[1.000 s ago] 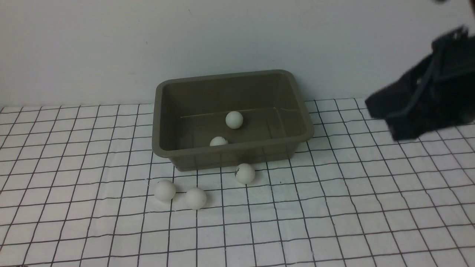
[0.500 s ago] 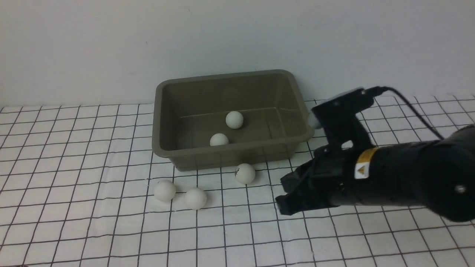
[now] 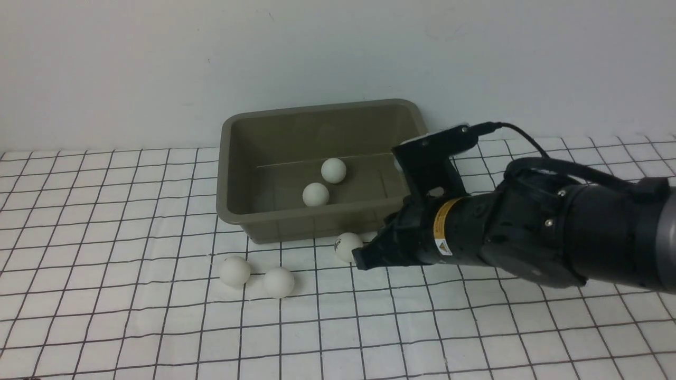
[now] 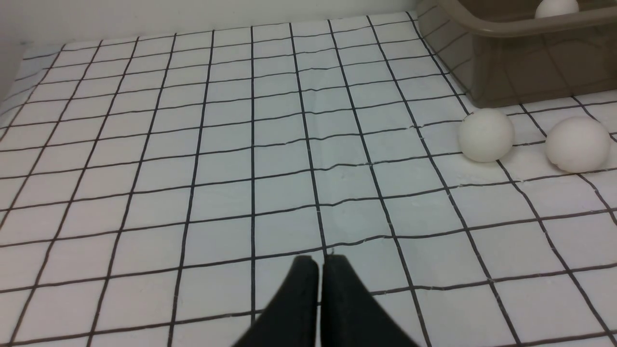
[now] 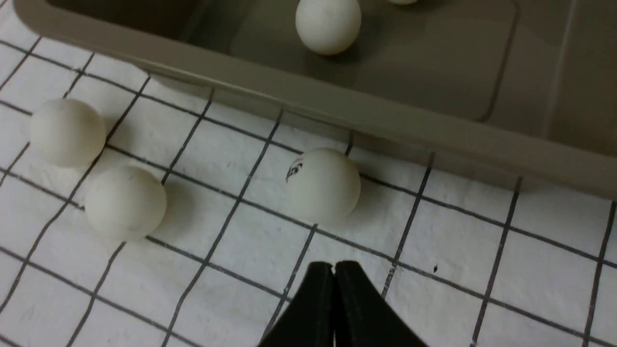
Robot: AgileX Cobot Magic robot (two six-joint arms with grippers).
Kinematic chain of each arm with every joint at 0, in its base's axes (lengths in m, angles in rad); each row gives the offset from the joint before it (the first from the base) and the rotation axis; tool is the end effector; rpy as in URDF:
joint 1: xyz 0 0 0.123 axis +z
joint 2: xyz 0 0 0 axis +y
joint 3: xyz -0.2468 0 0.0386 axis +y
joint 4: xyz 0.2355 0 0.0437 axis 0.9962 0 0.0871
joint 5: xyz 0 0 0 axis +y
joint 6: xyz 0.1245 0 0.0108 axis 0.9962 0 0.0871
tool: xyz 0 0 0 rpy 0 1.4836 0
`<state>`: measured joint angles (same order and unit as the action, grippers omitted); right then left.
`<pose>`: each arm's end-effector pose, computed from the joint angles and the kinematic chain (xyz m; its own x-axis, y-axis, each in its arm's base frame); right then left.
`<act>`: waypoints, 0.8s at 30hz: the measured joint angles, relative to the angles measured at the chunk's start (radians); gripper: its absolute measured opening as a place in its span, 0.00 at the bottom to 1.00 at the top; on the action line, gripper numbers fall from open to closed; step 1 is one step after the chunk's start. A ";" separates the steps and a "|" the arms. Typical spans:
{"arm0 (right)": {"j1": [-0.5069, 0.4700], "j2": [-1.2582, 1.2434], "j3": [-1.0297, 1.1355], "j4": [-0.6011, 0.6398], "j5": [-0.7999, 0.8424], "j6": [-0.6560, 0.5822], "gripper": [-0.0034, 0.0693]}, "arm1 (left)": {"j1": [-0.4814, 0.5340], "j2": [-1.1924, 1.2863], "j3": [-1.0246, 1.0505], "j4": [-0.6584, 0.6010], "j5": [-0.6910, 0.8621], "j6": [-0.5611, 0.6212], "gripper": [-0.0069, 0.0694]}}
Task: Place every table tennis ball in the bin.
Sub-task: Use the right arm to clamp the table tennis ball closest to it
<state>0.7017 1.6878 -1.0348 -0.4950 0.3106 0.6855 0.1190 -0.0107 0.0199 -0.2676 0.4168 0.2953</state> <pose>0.2891 0.2205 0.1630 -0.6748 -0.2994 -0.6745 -0.4332 0.9007 0.0336 0.1072 -0.0007 0.1607 -0.3180 0.0117 -0.9480 -0.0015 0.9999 0.0128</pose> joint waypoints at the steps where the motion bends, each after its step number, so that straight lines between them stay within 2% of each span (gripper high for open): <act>1: 0.001 0.013 -0.008 -0.056 0.000 0.065 0.03 | 0.000 0.000 0.000 0.000 0.000 0.000 0.09; 16: 0.089 0.133 -0.040 -0.479 0.010 0.582 0.03 | 0.000 0.000 0.000 0.000 0.000 0.000 0.09; 24: 0.119 0.193 -0.147 -0.527 0.039 0.628 0.03 | 0.000 0.000 0.000 0.001 0.000 0.000 0.09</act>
<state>0.8203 1.8813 -1.1815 -1.0217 0.3493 1.3133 0.1190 -0.0107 0.0199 -0.2667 0.4168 0.2953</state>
